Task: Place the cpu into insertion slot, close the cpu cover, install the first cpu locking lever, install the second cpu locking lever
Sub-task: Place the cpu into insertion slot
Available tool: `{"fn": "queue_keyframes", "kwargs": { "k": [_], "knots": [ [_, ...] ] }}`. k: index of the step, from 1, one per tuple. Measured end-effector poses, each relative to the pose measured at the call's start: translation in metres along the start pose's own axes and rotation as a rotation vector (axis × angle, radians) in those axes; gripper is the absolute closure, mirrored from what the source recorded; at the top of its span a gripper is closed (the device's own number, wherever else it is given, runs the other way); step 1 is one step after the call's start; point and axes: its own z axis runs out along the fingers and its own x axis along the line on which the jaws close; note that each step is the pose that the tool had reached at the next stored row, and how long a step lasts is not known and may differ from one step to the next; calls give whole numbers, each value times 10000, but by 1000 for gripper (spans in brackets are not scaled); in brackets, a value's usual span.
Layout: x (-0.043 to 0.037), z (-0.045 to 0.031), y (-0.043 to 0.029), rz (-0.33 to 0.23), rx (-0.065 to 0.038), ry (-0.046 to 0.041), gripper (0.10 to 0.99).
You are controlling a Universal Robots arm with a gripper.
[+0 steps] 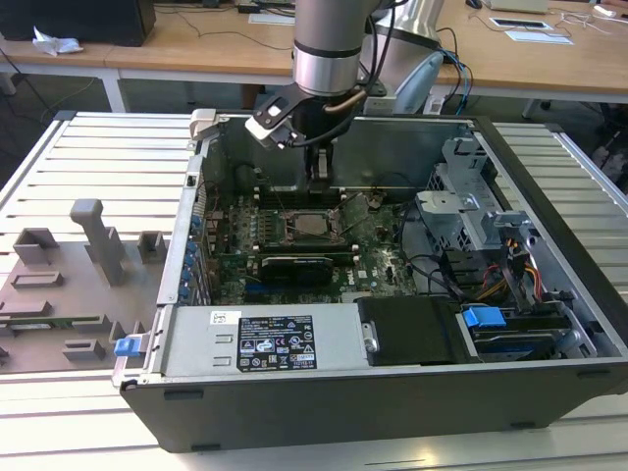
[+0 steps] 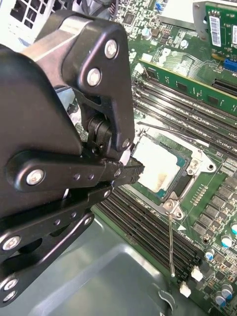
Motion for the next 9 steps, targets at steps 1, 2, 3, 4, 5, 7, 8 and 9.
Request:
{"fn": "queue_keyframes", "kwargs": {
  "k": [1, 2, 3, 4, 5, 7, 8, 9],
  "knots": [
    [-1, -23, 0, 1, 0, -1, 980],
    [-1, -37, 0, 0, 0, 0, 980],
    [-2, -49, 0, 0, 0, -1, 980],
    [-2, -57, 0, 0, 0, -1, 980],
    [-2, -76, 0, 0, 0, -1, 980],
    [-3, -100, 0, 0, 0, 0, 980],
    [-3, -109, 0, 0, 0, 0, 980],
    [-4, -125, 0, 0, 0, -1, 980]
  ]
}}
